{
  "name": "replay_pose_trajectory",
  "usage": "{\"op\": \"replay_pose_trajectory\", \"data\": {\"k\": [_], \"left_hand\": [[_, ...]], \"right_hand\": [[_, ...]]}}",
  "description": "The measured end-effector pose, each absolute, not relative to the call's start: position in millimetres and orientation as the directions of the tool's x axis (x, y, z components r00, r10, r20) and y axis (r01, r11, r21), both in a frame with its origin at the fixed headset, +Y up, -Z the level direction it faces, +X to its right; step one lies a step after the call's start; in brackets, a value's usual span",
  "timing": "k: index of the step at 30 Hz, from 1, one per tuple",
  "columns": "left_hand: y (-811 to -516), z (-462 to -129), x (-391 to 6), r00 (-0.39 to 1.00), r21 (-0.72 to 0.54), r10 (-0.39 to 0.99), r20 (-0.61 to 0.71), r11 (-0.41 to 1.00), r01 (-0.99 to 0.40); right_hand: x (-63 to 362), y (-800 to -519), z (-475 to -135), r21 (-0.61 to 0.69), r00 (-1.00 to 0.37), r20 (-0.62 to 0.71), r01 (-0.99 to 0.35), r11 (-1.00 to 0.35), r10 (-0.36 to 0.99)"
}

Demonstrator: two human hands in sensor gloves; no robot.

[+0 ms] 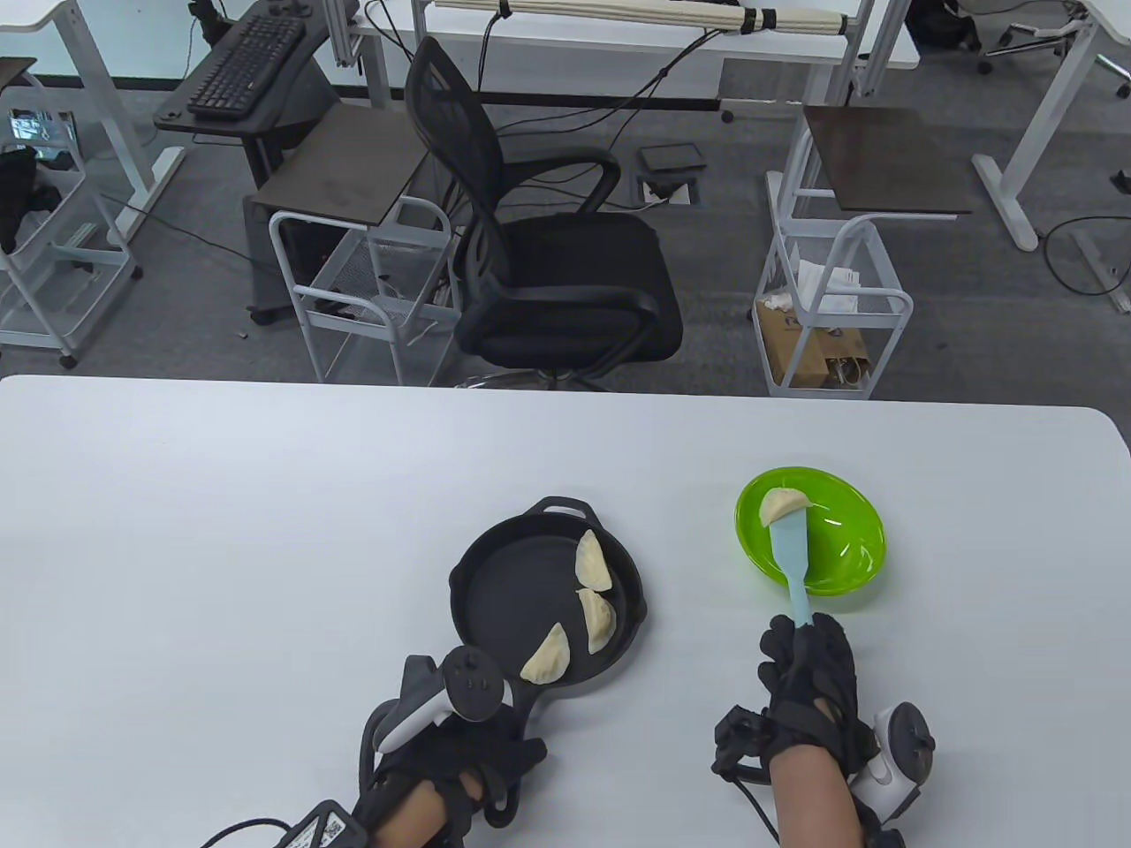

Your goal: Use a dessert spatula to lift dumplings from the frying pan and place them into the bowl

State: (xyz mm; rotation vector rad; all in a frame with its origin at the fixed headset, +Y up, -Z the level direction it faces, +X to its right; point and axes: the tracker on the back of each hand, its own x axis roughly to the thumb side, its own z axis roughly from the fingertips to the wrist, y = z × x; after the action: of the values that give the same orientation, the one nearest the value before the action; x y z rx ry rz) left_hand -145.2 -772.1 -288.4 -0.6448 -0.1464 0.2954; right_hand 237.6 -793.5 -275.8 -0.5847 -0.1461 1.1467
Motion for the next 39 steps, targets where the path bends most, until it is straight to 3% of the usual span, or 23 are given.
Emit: {"op": "replay_pose_trajectory", "data": {"k": [28,39], "left_hand": [[-772,-288,-145,0.948,-0.610,0.316,0.043,0.760,-0.226],[-772,-288,-145,0.948,-0.610,0.316,0.043,0.759,-0.226]], "right_hand": [[248,-788,-272,-0.575,0.309,-0.121,-0.796,0.187,0.943],[242,-782,-272,-0.541,0.256,-0.081,-0.823,0.173,0.963]]}}
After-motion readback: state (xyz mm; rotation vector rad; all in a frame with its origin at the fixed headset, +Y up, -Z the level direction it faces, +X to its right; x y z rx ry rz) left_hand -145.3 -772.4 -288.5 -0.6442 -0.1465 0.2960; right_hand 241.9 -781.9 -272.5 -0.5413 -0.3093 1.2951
